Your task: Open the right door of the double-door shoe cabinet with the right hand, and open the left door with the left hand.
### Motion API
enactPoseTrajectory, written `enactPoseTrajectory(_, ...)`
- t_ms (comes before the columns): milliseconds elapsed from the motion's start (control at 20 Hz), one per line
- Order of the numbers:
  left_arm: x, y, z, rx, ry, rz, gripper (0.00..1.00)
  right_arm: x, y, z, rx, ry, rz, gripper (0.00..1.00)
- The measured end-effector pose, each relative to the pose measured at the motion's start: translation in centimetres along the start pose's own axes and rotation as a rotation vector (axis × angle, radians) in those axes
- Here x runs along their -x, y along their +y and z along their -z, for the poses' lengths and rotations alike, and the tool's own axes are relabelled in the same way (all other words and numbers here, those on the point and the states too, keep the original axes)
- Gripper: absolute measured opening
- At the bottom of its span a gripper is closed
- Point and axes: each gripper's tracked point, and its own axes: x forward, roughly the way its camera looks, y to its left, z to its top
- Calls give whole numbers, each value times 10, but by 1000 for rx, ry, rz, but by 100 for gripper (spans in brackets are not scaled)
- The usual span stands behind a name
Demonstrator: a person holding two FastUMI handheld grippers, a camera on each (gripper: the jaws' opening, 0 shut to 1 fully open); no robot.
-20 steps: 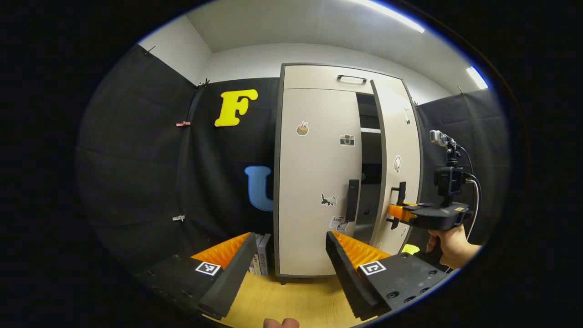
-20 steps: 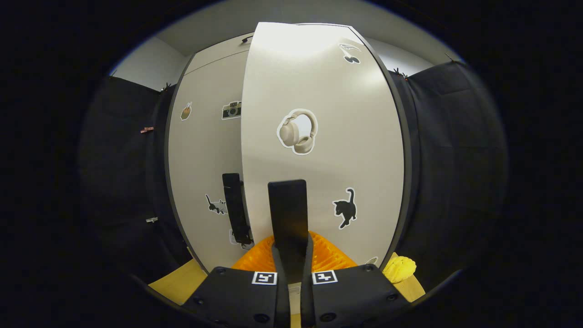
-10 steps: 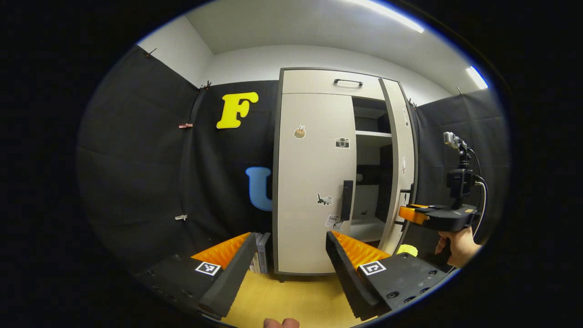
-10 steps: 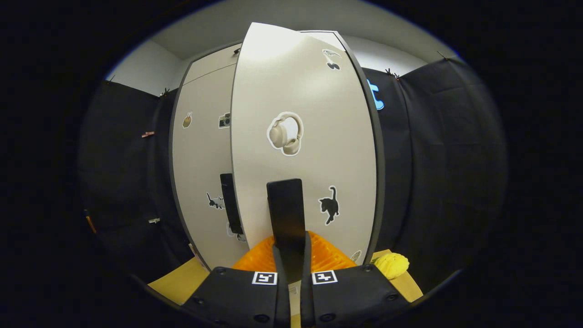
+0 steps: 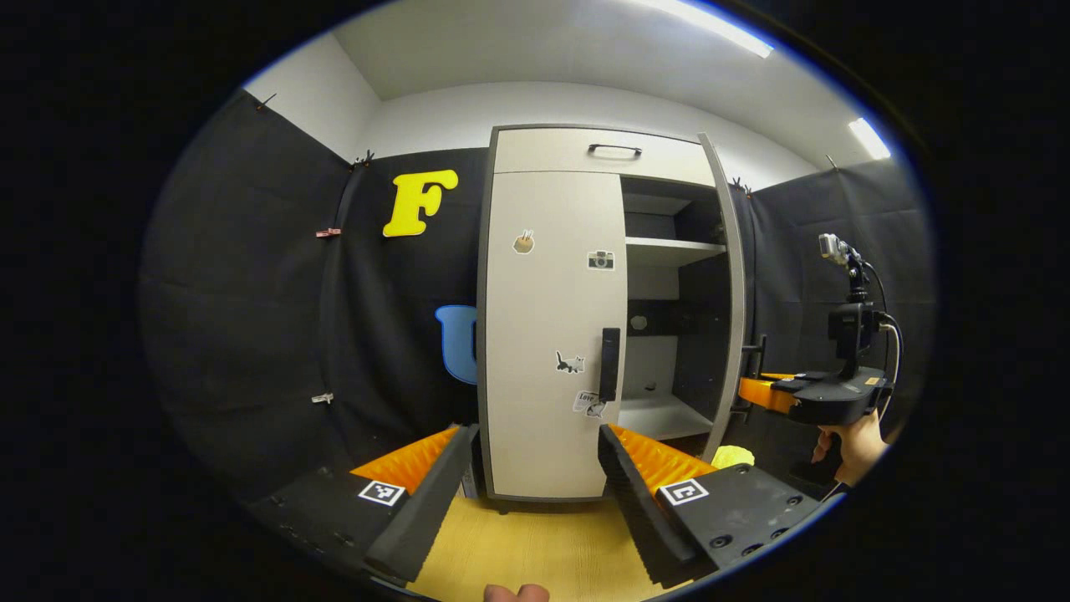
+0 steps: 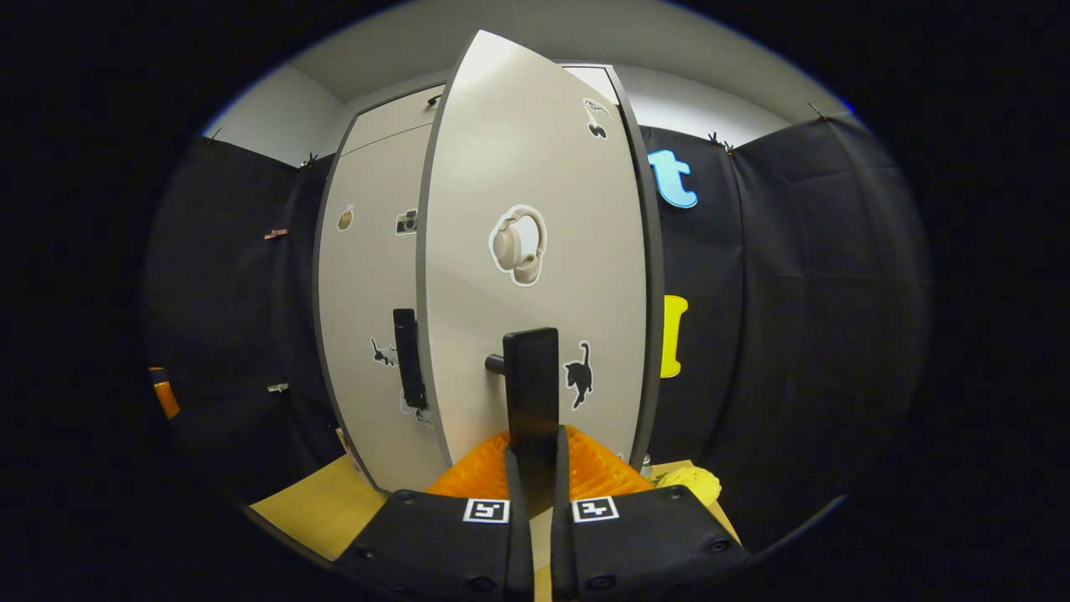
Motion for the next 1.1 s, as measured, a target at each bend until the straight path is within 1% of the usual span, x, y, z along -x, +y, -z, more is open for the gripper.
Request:
enactPoseTrajectory(200,-1,-14,-4,-6,-6,15,95,4,-10,-1,16,-8,6,12)
enactPoseTrajectory(350,-1,-23,-3,-8,-6,24,95,7,-17,-1,-8,-9,11,12)
enactPoseTrajectory(400,-2,-27,-4,-8,-5,26,95,8,-19,0,2,-5,10,13)
enactPoseTrajectory(450,-2,-30,-3,-8,-4,30,95,9,-20,0,13,-3,8,18)
enactPoseTrajectory(500,-3,-33,-3,-7,-2,35,95,9,-21,0,10,-3,8,20)
enactPoseTrajectory(550,-3,-36,-3,-7,-1,39,95,10,-23,1,-1,-1,10,20)
enactPoseTrajectory(600,-4,-39,-3,-9,-1,42,95,10,-25,1,-12,-3,16,16)
enactPoseTrajectory(650,-3,-41,-3,-10,-1,44,95,12,-28,0,-13,-7,24,20)
enactPoseTrajectory(950,-4,-52,-4,-14,-2,54,95,16,-49,-4,-17,-23,68,20)
enactPoseTrajectory(1100,-5,-64,-5,-21,0,71,95,20,-70,-4,-8,-23,116,20)
